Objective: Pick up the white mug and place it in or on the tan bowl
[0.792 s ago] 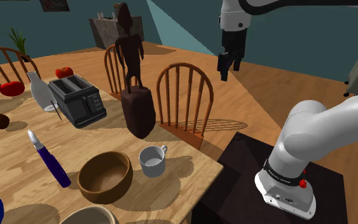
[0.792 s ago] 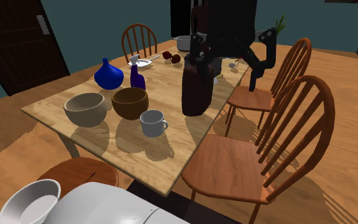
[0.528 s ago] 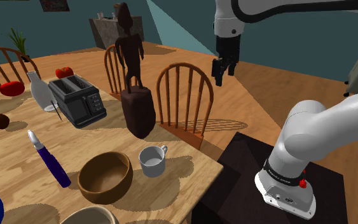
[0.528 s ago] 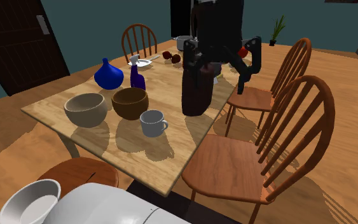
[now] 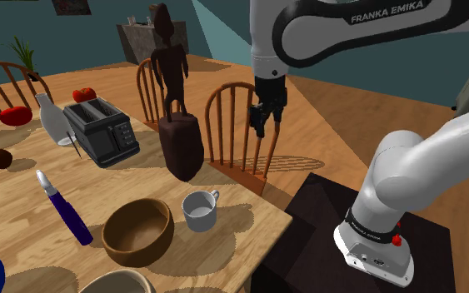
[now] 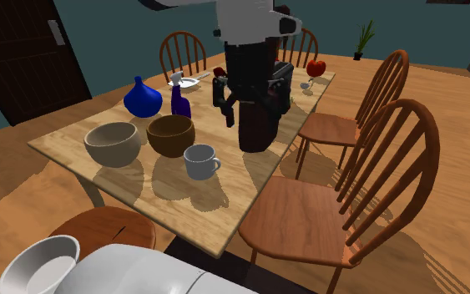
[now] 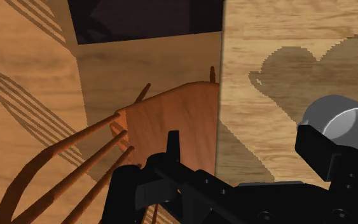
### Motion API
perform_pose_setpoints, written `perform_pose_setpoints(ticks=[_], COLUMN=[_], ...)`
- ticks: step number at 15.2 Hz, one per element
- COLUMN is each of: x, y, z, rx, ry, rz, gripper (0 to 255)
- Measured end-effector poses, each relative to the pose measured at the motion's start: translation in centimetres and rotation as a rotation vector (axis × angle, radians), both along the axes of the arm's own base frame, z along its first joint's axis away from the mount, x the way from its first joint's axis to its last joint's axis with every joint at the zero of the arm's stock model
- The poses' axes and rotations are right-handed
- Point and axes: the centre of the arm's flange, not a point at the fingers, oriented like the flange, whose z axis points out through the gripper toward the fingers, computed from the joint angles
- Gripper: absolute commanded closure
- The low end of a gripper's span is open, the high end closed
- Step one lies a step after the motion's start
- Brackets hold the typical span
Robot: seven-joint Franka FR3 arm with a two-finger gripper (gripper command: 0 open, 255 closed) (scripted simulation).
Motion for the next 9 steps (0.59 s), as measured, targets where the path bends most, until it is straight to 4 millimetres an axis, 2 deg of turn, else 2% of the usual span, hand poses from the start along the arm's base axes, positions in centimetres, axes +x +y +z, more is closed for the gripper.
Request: perform_pose_setpoints(ticks=[9], x=[3.5], y=[9.0], z=[-6.6], rx=[0.019], ry=[-0.01], rz=[0.035], gripper=[0])
